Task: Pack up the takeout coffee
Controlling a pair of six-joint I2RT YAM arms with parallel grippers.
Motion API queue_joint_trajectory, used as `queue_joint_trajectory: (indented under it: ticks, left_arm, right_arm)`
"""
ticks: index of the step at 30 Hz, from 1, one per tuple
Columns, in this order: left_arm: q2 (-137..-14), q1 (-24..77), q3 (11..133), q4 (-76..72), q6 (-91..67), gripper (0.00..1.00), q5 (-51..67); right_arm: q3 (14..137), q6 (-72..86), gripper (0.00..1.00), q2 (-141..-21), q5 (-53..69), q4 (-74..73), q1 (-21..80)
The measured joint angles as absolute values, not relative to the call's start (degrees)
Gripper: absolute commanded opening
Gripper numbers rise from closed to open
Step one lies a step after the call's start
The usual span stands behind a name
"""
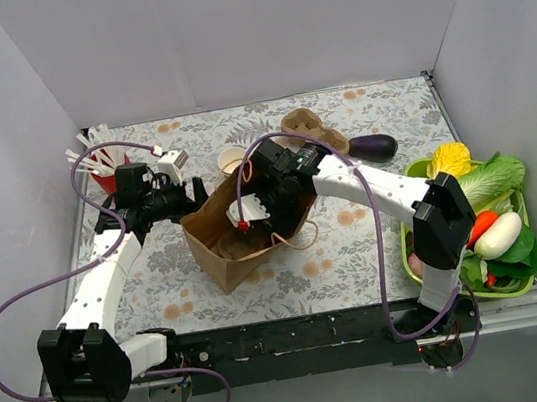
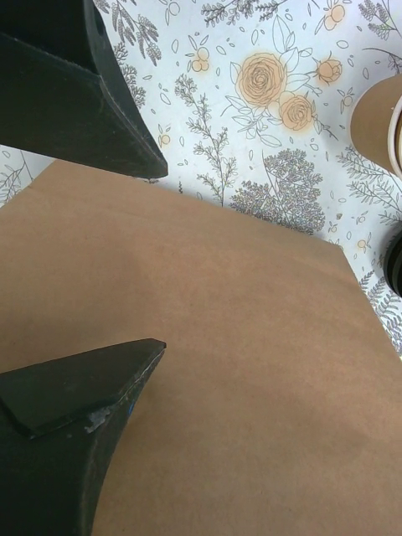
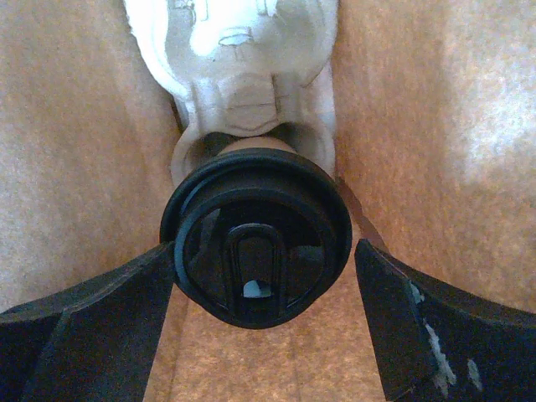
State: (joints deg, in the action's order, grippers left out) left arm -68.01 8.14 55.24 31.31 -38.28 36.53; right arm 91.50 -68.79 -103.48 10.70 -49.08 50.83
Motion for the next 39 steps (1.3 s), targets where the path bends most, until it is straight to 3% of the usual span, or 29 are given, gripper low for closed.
queue_joint_trajectory:
  ticks: [19, 39]
  left_arm:
    - [-69.1, 8.0, 55.2, 31.7, -38.0, 0.78, 37.8]
    - [-68.7, 7.8, 57.9, 33.1, -36.8, 0.79, 37.7]
  right_arm:
    - [89.1, -67.4, 0.98, -99.9, 11.8, -47.7, 51.1]
    - [89.1, -66.8, 0.92, -96.4, 14.7, -46.0, 51.2]
